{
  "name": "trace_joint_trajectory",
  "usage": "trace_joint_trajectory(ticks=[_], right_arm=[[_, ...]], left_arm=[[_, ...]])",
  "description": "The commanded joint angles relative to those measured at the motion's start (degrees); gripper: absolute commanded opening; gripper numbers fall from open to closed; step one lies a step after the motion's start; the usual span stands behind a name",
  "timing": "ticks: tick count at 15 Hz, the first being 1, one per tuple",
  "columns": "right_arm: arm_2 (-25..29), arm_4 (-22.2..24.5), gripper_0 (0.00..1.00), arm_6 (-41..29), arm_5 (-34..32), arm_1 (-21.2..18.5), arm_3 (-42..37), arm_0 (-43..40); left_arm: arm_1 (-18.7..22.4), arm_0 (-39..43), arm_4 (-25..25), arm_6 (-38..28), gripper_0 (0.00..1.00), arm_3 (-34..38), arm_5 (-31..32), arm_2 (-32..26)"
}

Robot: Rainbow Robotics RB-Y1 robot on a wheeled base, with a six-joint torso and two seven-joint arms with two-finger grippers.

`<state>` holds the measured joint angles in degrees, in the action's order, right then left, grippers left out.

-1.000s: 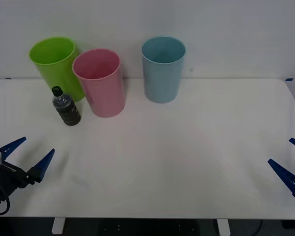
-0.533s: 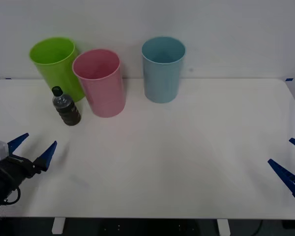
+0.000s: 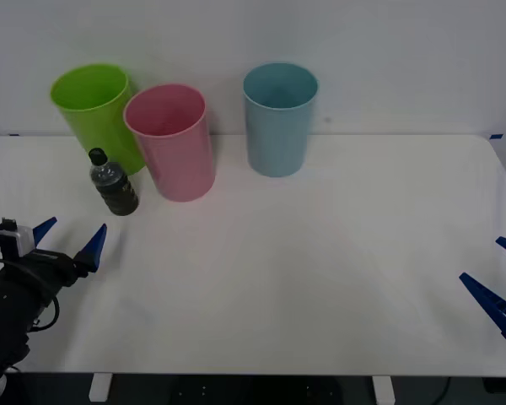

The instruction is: Grasp the object on the table and drop it into the matching bin: aluminum can to the light blue bin, PET bottle to the pink bin.

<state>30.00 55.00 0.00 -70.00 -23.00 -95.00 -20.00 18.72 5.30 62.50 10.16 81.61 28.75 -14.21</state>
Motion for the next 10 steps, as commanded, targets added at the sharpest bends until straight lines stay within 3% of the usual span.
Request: trace_joint_trajectory(ticks=[1, 10], right_arm=[[0.0, 0.0, 1.00, 0.0, 0.0, 0.0, 0.0, 0.0], [0.0, 0.0, 1.00, 0.0, 0.0, 0.0, 0.0, 0.0]], left_arm=[[-0.4, -2.9, 0.0, 0.3, 1.00, -3.4, -0.4, 0.3], [-2.6, -11.6, 3.3, 0.4, 1.00, -10.9, -3.0, 0.0]])
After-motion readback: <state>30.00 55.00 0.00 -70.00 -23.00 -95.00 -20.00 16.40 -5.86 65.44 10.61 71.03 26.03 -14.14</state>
